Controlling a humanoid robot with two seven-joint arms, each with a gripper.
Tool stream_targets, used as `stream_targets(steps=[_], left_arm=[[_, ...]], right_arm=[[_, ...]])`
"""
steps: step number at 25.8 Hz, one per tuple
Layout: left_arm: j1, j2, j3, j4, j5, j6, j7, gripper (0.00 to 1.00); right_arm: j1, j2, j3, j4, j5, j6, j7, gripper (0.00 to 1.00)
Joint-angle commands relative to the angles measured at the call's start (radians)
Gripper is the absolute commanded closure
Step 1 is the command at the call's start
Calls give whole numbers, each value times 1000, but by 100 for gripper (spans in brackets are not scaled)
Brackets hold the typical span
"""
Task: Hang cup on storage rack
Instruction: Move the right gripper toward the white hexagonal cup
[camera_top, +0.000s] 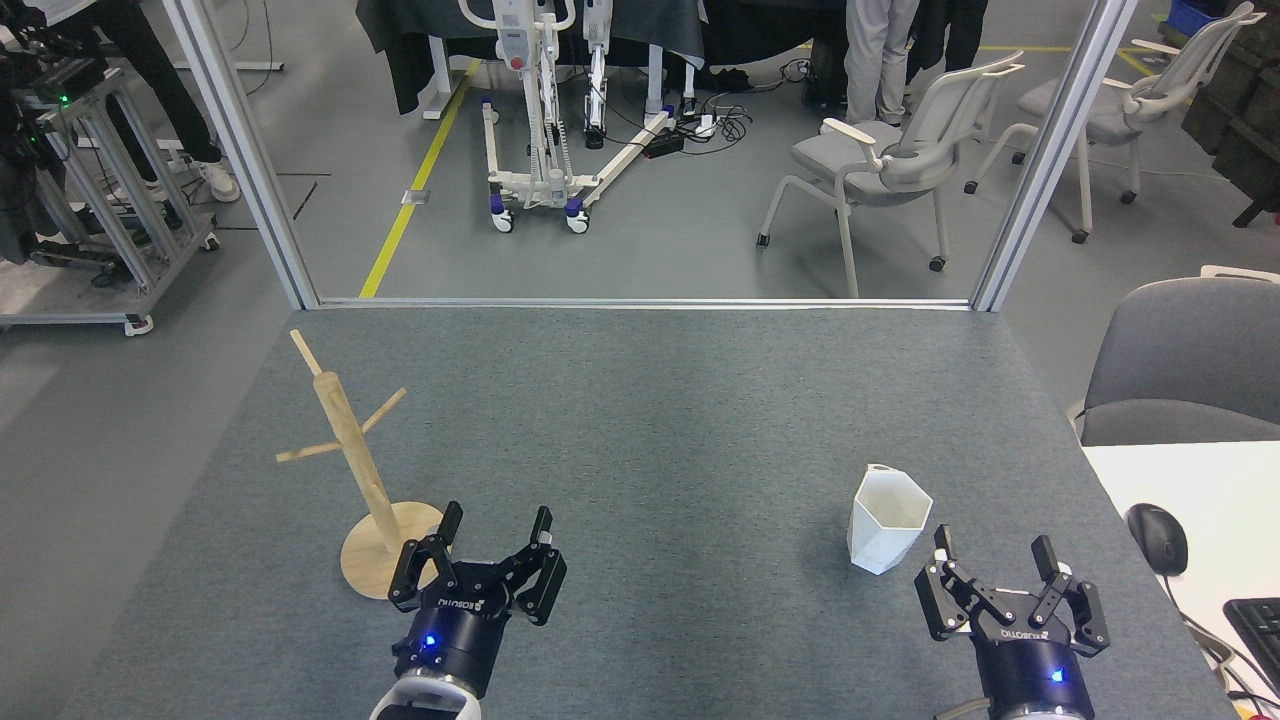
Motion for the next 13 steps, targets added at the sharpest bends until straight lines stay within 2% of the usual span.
stream_targets(steps=[1, 13], left_arm=[[7, -2, 2, -4, -2, 2, 3, 1], [17, 5, -1, -16, 0, 1, 6, 1]], right_arm=[[-19, -8, 6, 3, -24, 4, 0, 0], [-27, -22, 9, 19, -26, -6, 0, 0]])
